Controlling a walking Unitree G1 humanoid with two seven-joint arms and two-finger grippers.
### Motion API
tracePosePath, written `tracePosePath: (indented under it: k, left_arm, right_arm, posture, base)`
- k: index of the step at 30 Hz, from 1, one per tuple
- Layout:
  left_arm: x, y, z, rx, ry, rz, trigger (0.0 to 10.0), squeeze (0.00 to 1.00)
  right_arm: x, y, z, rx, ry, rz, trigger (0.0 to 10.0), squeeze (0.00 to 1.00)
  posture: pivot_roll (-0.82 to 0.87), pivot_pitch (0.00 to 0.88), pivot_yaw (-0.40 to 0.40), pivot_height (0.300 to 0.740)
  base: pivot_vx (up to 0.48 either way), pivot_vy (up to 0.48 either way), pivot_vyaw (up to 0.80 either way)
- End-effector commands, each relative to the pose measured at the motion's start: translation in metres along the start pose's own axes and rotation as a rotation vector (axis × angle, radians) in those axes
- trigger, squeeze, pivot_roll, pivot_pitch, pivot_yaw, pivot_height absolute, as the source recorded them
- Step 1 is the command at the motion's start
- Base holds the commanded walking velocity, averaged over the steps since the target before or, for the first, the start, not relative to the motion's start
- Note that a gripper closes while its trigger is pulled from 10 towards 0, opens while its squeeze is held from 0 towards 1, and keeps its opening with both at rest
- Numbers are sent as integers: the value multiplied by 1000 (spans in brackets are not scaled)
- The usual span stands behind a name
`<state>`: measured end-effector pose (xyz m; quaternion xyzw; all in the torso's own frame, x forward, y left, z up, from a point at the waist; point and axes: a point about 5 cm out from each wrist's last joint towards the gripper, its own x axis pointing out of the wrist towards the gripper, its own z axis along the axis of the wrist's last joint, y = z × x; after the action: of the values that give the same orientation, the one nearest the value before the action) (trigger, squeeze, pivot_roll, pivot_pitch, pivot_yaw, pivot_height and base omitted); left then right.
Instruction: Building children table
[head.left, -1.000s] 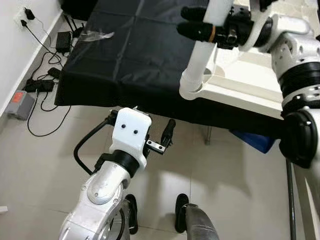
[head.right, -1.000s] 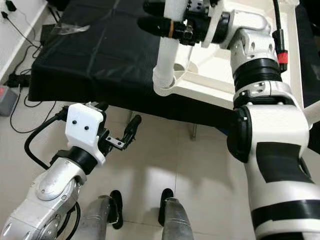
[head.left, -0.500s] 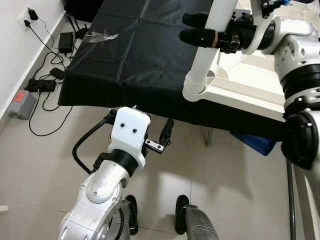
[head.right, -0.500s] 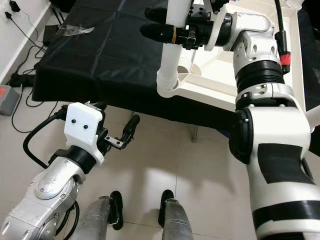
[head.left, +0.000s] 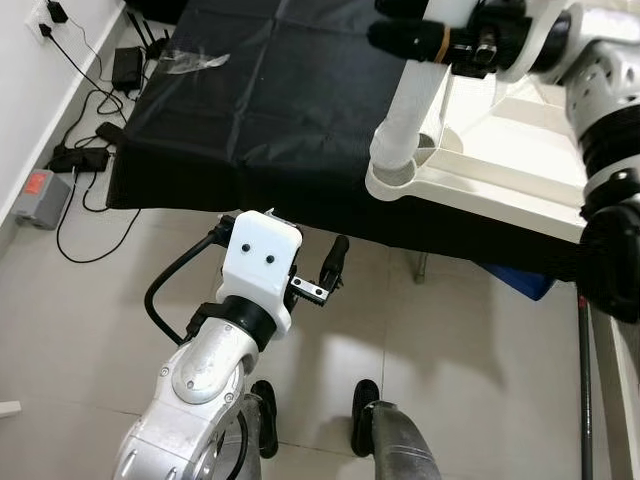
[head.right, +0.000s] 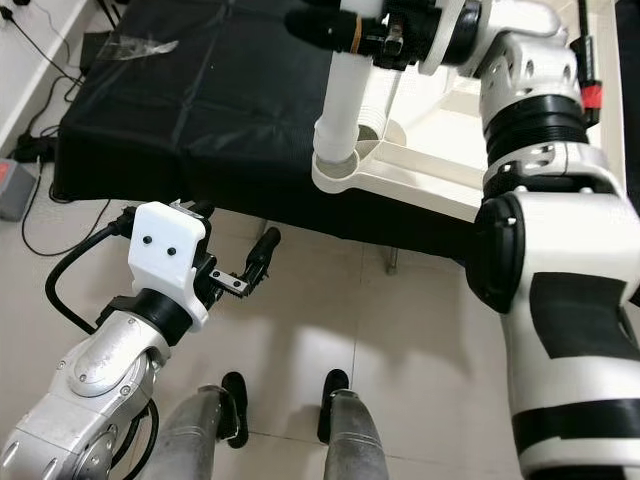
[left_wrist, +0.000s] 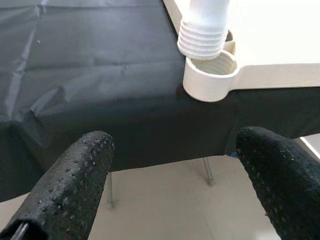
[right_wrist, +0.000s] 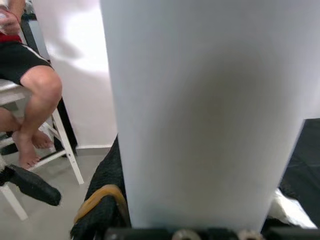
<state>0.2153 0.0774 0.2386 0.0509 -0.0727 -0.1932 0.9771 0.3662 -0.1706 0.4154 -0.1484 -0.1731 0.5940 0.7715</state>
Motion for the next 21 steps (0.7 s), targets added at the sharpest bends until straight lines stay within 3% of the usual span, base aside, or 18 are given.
tracePosePath:
  k: [1, 7, 11, 14, 21]
  left_arm:
    - [-3, -2, -2, -7, 16, -18, 10000, 0]
    - [-3, -2, -3, -3, 18, -16, 10000, 0]
    - [-3, -1, -3, -4, 17, -14, 10000, 0]
    - [-2, -1, -3, -3, 17, -16, 10000, 0]
    - [-2, -2, -3, -4, 17, -19, 10000, 0]
  right_arm:
    - [-8, 2, -18, 78, 55, -3, 10000, 0]
    - [-12, 1, -11, 95, 1, -2, 10000, 0]
    - [-18, -3, 13, 120, -149, -15, 10000, 0]
    - [-22, -5, 22, 119, -200, -19, 10000, 0]
    - [-25, -3, 15, 127, -175, -10, 10000, 0]
  posture:
    - [168, 456, -54, 740]
    - [168, 455, -55, 740]
    - [166, 450, -56, 740]
    - [166, 450, -56, 740]
    - [165, 447, -56, 740]
  base:
    - [0, 0, 0]
    - [0, 0, 0]
    - [0, 0, 0]
    - [0, 0, 0]
    - [0, 0, 0]
